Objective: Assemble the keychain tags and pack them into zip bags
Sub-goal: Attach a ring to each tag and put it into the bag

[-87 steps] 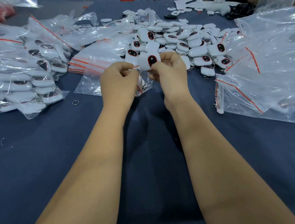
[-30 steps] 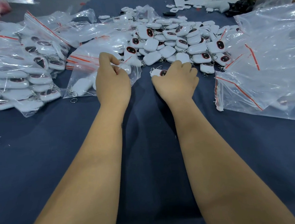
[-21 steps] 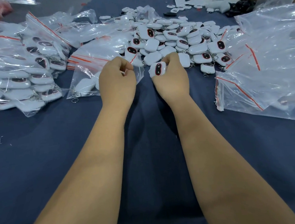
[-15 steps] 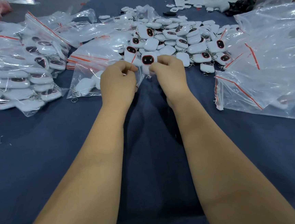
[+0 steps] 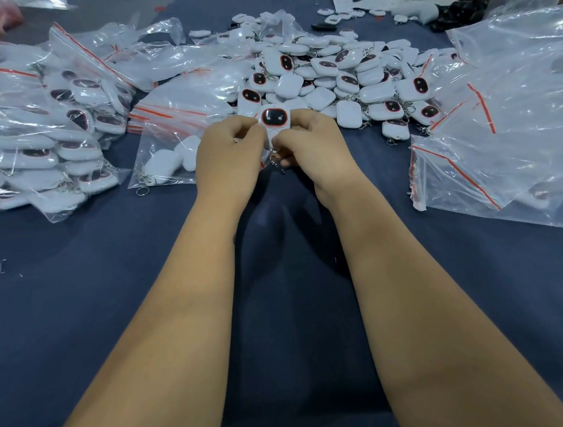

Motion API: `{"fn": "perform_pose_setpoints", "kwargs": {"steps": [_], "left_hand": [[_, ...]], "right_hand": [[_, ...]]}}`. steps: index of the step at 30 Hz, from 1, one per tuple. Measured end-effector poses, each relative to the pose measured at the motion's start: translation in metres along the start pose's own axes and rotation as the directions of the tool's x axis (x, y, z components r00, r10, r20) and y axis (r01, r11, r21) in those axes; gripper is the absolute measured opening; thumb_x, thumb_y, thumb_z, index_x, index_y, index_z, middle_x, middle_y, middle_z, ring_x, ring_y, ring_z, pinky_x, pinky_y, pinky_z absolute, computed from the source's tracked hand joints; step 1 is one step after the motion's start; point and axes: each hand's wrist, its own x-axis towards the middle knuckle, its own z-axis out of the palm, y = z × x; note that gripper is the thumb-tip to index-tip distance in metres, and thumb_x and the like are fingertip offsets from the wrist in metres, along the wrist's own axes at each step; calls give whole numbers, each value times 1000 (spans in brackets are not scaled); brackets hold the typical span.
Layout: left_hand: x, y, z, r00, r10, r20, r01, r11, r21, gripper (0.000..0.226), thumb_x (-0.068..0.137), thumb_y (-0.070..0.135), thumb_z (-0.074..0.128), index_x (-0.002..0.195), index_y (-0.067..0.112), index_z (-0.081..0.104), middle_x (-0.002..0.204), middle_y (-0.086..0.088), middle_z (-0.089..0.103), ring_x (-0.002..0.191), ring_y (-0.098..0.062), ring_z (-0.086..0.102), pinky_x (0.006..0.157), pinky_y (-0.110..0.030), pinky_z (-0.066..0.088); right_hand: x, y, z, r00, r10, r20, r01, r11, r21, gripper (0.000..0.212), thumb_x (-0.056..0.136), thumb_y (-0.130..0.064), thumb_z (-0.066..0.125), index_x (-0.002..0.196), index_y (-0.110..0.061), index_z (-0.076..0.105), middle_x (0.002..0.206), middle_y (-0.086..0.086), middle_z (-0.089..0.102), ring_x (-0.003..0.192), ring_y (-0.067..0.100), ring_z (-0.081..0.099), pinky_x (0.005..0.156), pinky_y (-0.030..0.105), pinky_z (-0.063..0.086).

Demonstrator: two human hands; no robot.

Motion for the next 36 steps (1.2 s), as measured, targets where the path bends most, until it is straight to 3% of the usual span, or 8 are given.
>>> {"fn": "perform_pose_setpoints", "kwargs": {"steps": [6,12,21,23,26,28,31,36], "left_hand": [[0,-1,-1,1000,15,14,-15,1000,-13,24,83,24,54,61,33,61,55,23,56,55,5,48,53,-12,36],[0,-1,-1,1000,-14,25,14,1000,-6,15,79,30,54,68,36,64,60,21,57,58,3,49,62,-24,39],[-1,1,-1,999,-19,37,17,998,53,14,77,39,55,65,31,56,55,15,54,53,0,46,60,-26,37],[-3,1,-1,999,-6,34,3,998,69,10,78,40,54,73,33,60,65,13,59,61,-2,52,63,-30,44],[-5,2,1,999,42,32,-45,991,123,24,87,39,53,110,36,60,95,7,62,84,-14,59,78,-35,50],[-6,1,4,990,124,66,-139,930,340,31,93,35,49,122,25,57,110,0,57,98,-22,57,79,-33,42],[-9,0,11,972,175,160,-236,758,608,32,99,32,41,112,12,63,117,-8,49,107,-29,50,75,-33,33],[-17,3,21,957,158,243,-289,572,767,32,97,30,46,116,8,59,124,-13,43,117,-31,39,72,-36,32]], "right_hand": [[0,-1,1,999,42,-35,-42,999,-14,17,80,3,51,87,-7,63,79,10,59,69,19,52,59,27,47],[0,1,2,998,29,-49,-30,999,-18,13,82,2,53,85,-7,62,78,13,53,71,22,47,63,34,43],[0,3,1,1000,11,-13,-11,1000,17,14,84,2,60,86,-12,64,70,5,65,67,17,57,59,26,46],[0,3,1,1000,10,-21,-10,1000,15,14,84,1,60,88,-11,65,71,6,64,65,16,57,56,24,46],[0,3,2,998,14,-59,-11,999,49,12,85,1,59,86,-11,64,72,8,63,60,14,54,53,24,47],[1,3,2,990,22,-139,-11,997,80,15,84,2,57,79,-11,61,69,7,57,62,17,51,55,26,44],[3,3,-1,967,55,-247,-25,992,125,24,82,5,52,67,-13,50,64,5,45,62,19,41,52,24,38],[6,1,-3,941,152,-303,-68,961,269,27,82,6,46,63,-13,41,70,8,46,61,21,41,50,25,37]]}}
